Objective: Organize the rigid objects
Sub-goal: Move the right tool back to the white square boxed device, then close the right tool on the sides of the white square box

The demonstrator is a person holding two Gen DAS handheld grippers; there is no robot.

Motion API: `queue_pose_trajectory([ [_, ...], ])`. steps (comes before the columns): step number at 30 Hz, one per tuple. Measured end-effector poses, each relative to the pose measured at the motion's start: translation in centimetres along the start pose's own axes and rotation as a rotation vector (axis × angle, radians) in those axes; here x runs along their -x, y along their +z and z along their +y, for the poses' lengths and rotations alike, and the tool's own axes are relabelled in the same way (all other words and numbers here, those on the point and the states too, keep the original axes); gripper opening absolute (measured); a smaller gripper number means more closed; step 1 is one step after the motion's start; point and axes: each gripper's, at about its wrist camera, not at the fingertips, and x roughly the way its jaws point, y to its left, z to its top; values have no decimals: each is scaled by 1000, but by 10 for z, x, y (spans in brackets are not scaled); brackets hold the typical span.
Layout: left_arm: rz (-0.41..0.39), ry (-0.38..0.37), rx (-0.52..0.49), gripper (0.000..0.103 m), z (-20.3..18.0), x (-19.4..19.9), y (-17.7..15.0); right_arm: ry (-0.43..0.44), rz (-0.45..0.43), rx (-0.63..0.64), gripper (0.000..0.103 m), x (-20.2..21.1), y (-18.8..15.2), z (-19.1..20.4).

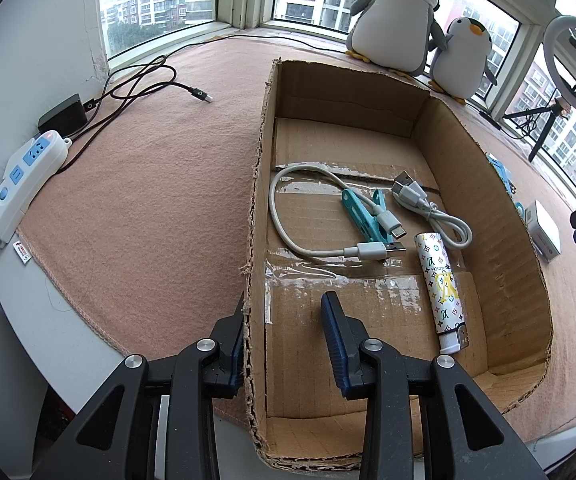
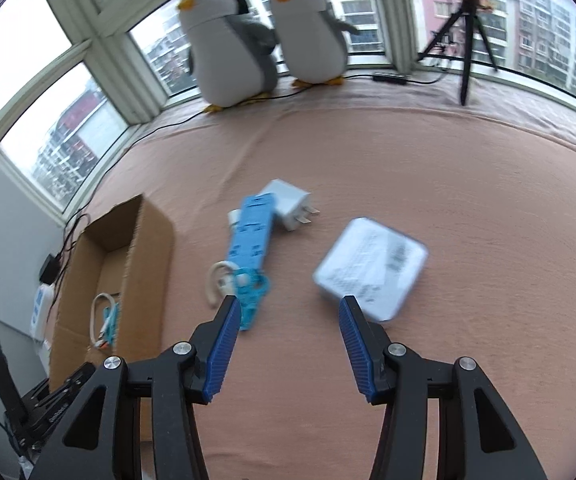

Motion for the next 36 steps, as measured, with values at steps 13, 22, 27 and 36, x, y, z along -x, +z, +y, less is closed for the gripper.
queue_pose_trajectory([
  [13, 0, 4, -3, 36, 0, 1, 0, -29, 13, 35, 55, -22, 40, -43],
  [22, 0, 5, -4, 36, 0, 2, -1, 46, 90, 11, 56, -57, 64, -52],
  [27, 0, 5, -5, 36, 0, 2, -1, 54, 130, 13, 56, -67, 64, -56],
  [36, -1, 8, -5, 36, 0, 2, 0, 108, 170, 17, 56, -61, 52, -57],
])
